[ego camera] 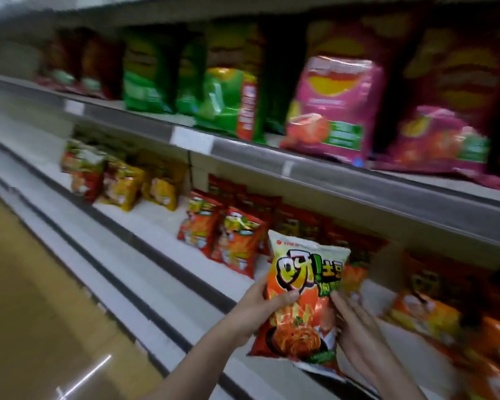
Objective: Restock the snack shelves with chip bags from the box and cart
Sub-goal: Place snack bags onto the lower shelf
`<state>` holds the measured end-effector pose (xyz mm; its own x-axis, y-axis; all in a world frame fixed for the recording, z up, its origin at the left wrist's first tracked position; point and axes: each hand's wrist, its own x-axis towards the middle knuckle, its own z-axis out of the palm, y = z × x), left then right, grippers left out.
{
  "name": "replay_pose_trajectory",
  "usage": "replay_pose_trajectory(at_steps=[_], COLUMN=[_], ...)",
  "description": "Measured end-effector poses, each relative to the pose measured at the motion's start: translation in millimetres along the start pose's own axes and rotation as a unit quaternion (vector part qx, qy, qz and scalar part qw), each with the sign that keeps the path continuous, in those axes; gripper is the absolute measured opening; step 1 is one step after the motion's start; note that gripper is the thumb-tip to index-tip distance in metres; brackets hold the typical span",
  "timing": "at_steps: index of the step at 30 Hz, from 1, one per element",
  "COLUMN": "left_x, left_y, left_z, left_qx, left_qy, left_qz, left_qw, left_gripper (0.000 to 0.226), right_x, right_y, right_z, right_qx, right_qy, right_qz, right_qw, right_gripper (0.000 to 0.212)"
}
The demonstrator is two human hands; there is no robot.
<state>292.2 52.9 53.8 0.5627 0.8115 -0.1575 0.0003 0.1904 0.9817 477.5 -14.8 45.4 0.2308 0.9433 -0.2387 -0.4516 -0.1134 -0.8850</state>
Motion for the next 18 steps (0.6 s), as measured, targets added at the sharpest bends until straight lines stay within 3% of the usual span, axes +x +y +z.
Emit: replay_pose_trajectory(at_steps=[2,5,8,11,15,18], left_x=[-10.8,-29.4,-50.5,-66.8,-74.2,-69.9], left_y=[4.8,14.2,26.6,33.6,34.9,28.4], left_z=[-49.2,-127.3,-203.8,-272.0,-346.4,-397.6], left_qx=[0.004,-0.002,-0.013,-0.018,-0.036,-0.058], left_qy=[0.018,0.062,0.103,0.139,0.185,0.254], left_qz=[0.0,0.004,0.006,0.005,0.021,0.015], left_qw=[1.0,0.998,0.995,0.99,0.982,0.965], left_gripper=[0.06,0.053,0.048,0.057,0.062,0.081], right_x=[17.7,43.9,67.0,89.6,119.4,152.5], right_y=[18.2,48.0,76.1,102.5,120.4,137.7], right_z=[48.7,129.4,207.5,272.7,351.9,401.2], right_qx=[-0.026,-0.067,-0.099,-0.127,-0.161,-0.181], right_qy=[-0.015,-0.055,-0.081,-0.094,-0.126,-0.132], right_qz=[-0.004,-0.008,-0.005,-0.008,-0.014,-0.009], right_qw=[1.0,0.996,0.992,0.988,0.979,0.975], right_gripper=[0.053,0.038,0.053,0.082,0.05,0.058])
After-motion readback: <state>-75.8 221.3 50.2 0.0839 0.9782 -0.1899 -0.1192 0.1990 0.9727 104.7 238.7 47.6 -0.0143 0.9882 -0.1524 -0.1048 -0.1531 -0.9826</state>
